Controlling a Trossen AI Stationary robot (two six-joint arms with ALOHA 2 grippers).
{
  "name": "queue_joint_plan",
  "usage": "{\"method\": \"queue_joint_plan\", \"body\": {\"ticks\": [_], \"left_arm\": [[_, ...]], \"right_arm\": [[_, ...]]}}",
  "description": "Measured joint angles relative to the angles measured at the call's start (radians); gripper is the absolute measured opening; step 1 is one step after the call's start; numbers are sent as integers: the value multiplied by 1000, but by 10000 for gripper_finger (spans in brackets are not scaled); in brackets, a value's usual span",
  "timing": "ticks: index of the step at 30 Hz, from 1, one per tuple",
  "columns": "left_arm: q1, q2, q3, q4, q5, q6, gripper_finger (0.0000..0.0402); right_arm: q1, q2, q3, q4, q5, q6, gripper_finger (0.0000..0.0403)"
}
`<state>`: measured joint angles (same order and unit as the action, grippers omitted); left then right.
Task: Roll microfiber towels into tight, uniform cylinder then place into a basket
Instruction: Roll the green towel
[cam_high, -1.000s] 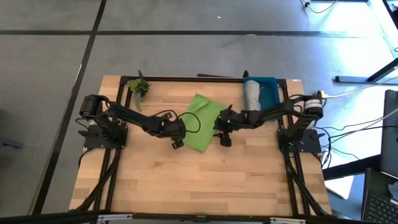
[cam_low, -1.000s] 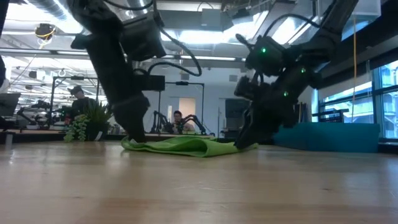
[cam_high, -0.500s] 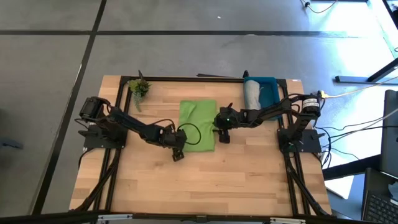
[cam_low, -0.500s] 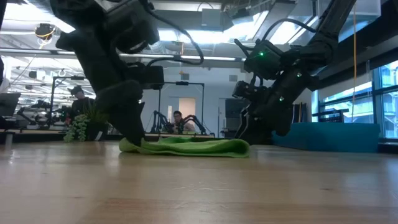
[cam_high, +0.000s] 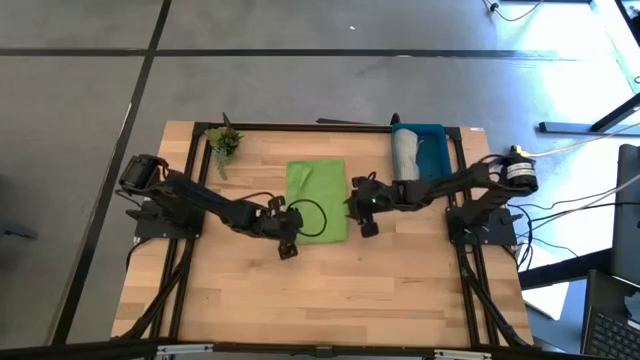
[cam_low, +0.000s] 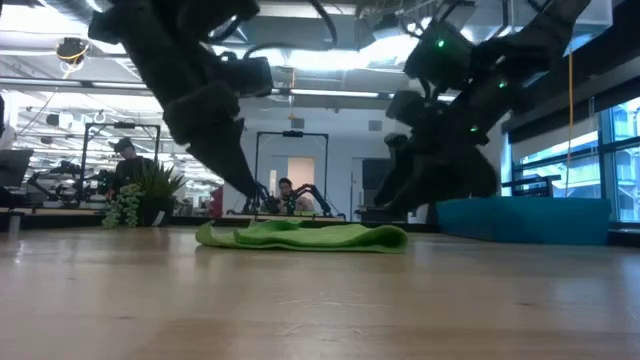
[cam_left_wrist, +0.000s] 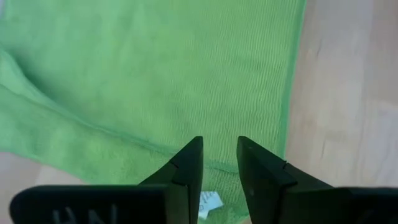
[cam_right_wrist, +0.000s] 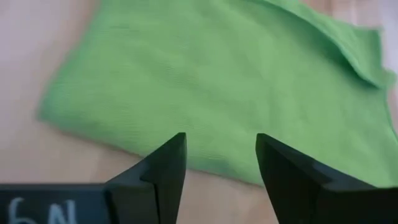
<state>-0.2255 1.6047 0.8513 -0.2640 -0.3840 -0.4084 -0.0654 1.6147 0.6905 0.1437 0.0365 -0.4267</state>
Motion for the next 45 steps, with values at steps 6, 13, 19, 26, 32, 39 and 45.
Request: {"method": "queue_joint_plan", "body": {"ticks": [6,13,19,26,32,39,45], "left_arm": [[-14,-31,1,-5,-32,1,89],[-14,-31,1,-12,-34,1,89],[-18,-31,1,-8,-34,0,89],[-20,-31,1,-6,-34,-1,89],[-20,-31,1,-5,-34,-2,89],[-20,-31,1,-5,-34,-1,89],[-23,-31,1,-5,-34,-2,89]], "right_arm": [[112,7,0,-29,-34,-27,194],[179,57,1,55,-63,-24,194],[184,139,1,97,-64,-26,194],[180,170,3,121,-44,-21,187],[182,173,3,129,1,13,128],[180,176,2,145,50,90,14],[159,174,38,163,86,86,9]]}}
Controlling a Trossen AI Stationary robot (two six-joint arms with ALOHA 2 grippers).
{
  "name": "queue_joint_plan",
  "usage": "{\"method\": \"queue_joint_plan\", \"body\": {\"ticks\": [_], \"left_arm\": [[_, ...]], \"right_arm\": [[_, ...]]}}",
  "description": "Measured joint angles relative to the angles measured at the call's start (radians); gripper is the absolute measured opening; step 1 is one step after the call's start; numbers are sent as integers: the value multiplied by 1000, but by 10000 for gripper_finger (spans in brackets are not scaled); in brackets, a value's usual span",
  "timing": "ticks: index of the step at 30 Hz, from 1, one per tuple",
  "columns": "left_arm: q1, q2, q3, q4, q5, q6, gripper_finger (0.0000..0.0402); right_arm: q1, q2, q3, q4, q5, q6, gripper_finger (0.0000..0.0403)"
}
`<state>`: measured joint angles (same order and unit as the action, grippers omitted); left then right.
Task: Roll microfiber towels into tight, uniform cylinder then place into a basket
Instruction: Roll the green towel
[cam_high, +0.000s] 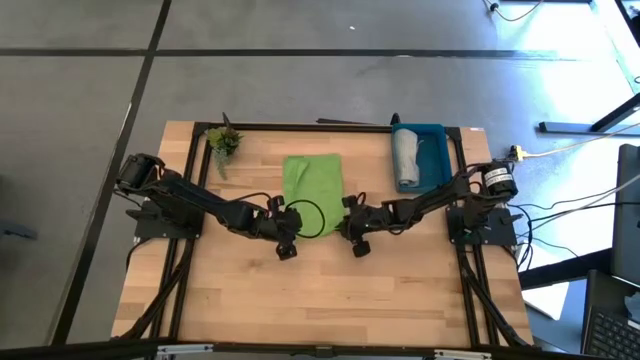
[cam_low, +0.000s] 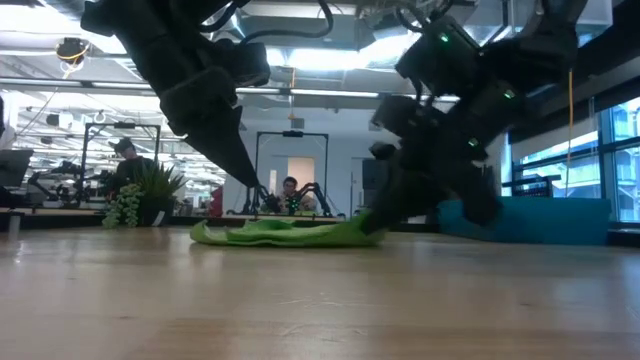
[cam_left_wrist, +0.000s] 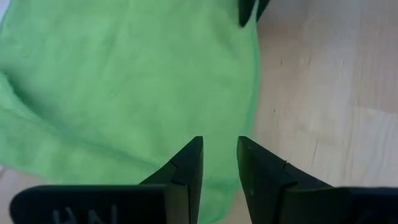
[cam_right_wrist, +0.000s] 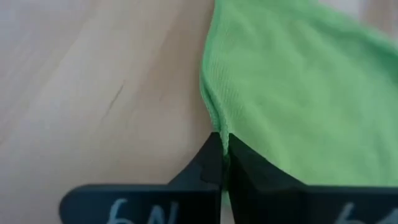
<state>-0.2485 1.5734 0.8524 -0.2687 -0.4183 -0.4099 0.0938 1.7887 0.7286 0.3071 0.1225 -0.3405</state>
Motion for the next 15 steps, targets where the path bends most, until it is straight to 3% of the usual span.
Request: {"method": "queue_joint_plan", "body": {"ticks": [15], "left_arm": [[-24,0,0,0,0,-1,89]], "right_arm": [[-197,-3,167,-58,-19,38,5]]}}
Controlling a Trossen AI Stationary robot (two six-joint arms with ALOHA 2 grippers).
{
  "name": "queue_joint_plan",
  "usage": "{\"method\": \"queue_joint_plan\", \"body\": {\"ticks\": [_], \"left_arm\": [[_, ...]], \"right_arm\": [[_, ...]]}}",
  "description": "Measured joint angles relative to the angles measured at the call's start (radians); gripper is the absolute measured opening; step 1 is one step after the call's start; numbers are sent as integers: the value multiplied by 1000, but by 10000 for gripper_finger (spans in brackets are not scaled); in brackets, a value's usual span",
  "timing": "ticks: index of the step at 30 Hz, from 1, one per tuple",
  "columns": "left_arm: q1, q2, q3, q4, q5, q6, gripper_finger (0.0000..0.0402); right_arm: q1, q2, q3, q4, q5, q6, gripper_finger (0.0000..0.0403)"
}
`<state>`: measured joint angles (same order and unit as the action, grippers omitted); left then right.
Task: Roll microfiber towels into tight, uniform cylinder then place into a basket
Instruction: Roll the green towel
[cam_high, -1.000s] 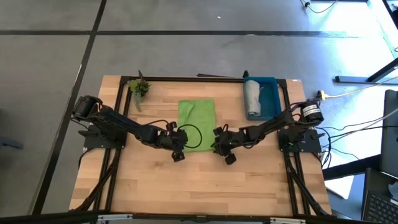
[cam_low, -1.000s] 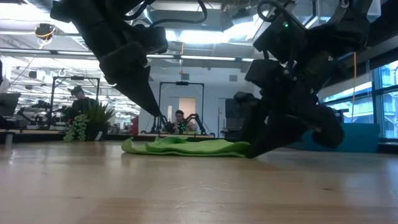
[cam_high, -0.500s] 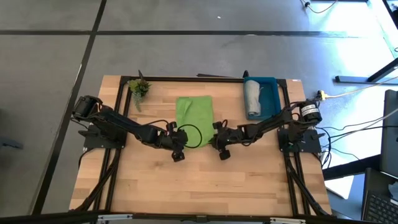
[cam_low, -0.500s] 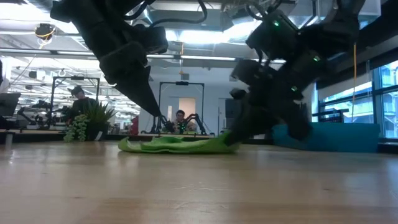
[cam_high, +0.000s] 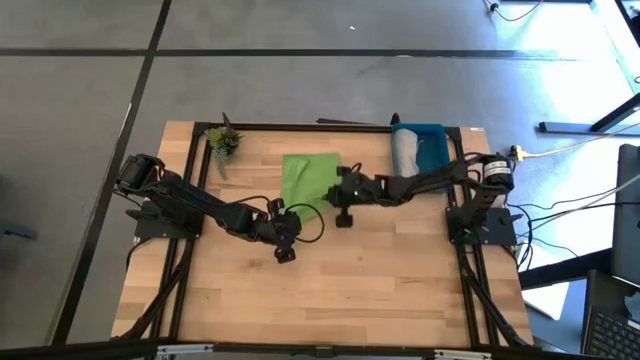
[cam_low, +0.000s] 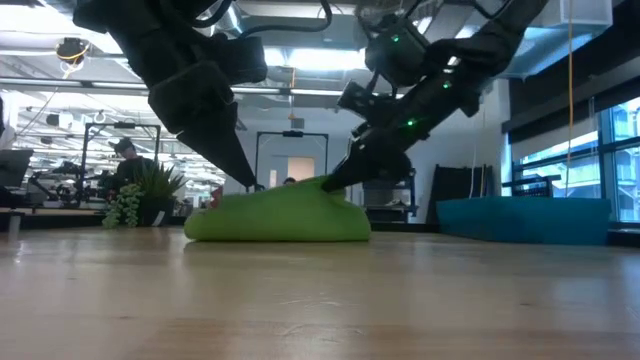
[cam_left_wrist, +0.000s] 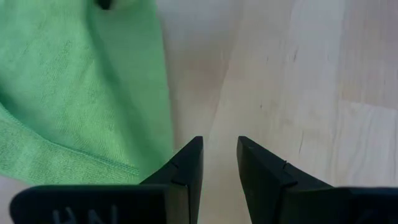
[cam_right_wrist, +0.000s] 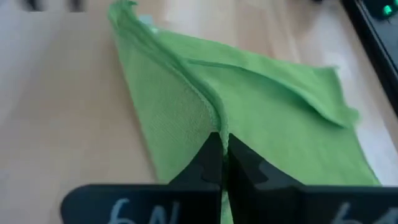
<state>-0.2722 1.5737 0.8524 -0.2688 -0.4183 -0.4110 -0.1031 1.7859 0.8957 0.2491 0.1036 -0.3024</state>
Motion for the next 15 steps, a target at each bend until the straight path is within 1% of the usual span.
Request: {"method": "queue_joint_plan", "body": {"ticks": [7,10,12,15], "left_arm": [[0,0,0,-1,-1,0,89],[0,0,0,-2,0,0,89],[0,0,0,-2,0,0,89],[0,0,0,-3,-1,0,89]], "right_arm": [[-113,0,3,-25,0,137,5],[-141,0,3,-56,31,167,5],[-154,0,3,-61,32,171,5],[-167,0,3,-61,35,221,5]]}}
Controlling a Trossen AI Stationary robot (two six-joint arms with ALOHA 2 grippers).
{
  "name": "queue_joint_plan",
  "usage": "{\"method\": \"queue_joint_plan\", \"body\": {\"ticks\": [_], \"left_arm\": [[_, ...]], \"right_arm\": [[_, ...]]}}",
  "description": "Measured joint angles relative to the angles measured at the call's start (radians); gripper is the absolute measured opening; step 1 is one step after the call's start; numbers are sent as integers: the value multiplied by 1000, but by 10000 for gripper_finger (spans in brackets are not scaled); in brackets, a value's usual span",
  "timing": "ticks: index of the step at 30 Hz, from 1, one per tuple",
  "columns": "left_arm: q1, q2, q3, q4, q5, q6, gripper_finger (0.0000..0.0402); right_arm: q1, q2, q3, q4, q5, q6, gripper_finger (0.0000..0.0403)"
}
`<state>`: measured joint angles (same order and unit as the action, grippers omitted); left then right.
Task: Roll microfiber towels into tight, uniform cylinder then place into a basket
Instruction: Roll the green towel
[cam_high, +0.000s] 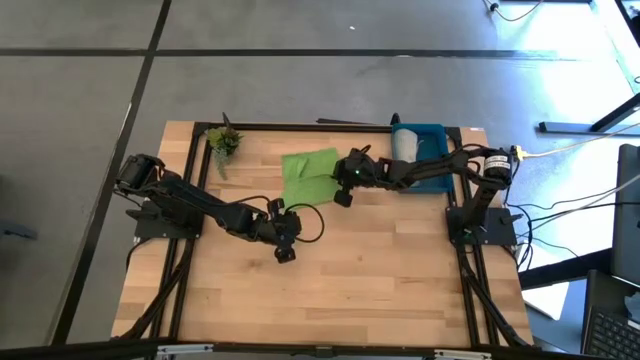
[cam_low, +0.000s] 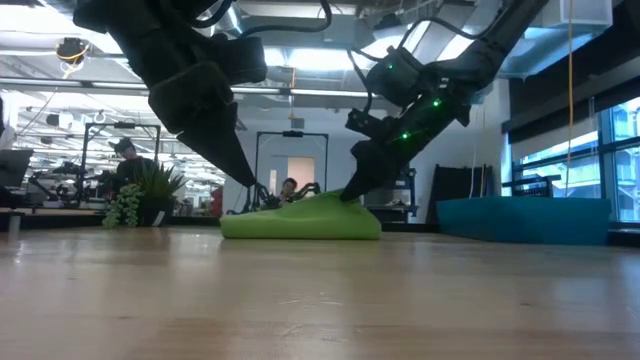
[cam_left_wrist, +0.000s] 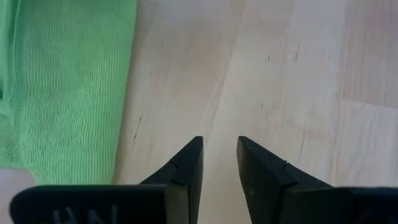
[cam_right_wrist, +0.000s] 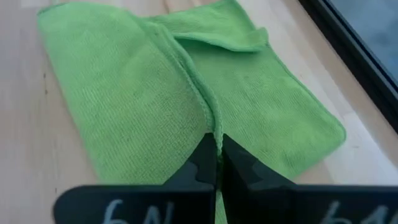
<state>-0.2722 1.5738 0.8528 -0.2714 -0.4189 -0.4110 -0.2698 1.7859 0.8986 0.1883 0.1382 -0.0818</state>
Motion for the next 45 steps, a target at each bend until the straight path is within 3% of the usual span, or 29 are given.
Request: {"method": "queue_joint_plan", "body": {"ticks": [9,19,30,37,42,45], "left_arm": [[0,0,0,0,0,0,89],[0,0,0,0,0,-6,89],[2,0,0,0,-2,-8,89],[59,0,0,-27,-117,-94,89],[149,29,0,-11,-116,-96,89],[193,72,1,54,-113,-32,89]], "right_arm": [[-26,5,0,3,88,80,5],[-40,5,0,12,45,77,24],[-42,4,1,42,45,71,131],[-43,-74,2,-31,102,47,184],[-43,-110,1,-186,11,53,189],[-42,-81,-13,-190,-64,49,190]]}}
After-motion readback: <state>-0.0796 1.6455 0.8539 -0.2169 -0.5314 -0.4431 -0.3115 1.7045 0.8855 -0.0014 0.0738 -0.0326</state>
